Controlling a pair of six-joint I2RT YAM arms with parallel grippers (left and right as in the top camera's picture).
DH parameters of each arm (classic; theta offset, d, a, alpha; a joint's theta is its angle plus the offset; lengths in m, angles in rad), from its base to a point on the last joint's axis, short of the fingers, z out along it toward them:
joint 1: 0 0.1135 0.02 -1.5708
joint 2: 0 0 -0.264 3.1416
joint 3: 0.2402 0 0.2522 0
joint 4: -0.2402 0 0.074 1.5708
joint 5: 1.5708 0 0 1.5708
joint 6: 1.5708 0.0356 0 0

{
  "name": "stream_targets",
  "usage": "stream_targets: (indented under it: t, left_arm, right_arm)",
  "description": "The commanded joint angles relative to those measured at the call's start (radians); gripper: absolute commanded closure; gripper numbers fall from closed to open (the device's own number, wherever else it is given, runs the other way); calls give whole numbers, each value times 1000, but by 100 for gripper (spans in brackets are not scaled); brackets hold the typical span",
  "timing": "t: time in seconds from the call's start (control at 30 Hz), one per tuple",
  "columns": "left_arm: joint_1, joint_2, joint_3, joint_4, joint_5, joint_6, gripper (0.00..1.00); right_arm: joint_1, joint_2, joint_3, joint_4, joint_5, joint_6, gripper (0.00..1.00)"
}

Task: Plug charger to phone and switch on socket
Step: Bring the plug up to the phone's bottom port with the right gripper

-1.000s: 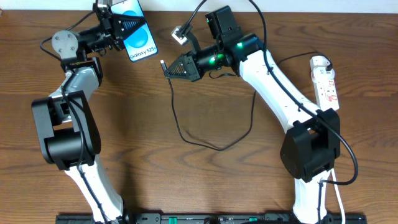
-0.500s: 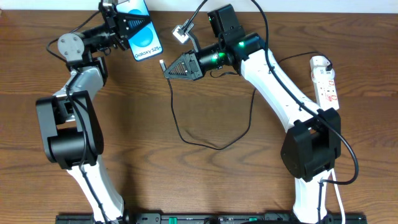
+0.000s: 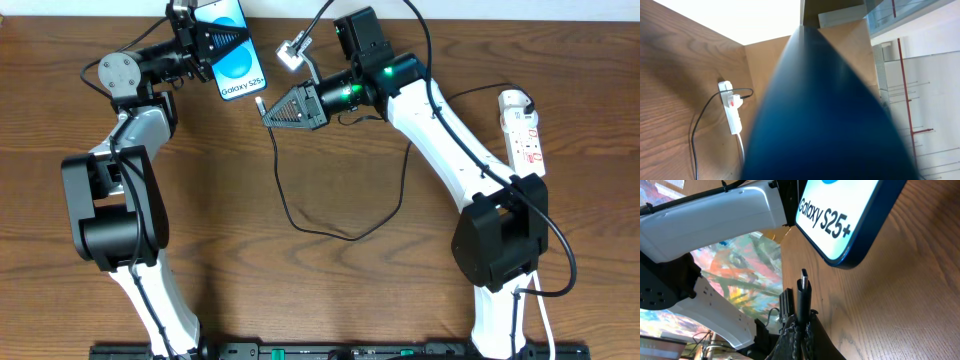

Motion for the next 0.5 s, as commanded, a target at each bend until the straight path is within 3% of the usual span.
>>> stream_targets:
  t: [0.0, 0.47]
  left_arm:
    - [-12, -23, 15, 16, -5, 25, 93]
    - [-32, -23, 15, 17, -5, 25, 93]
  right_arm:
    - [0, -12, 13, 0, -31, 13, 99]
    - [0, -10, 5, 3, 3, 77, 99]
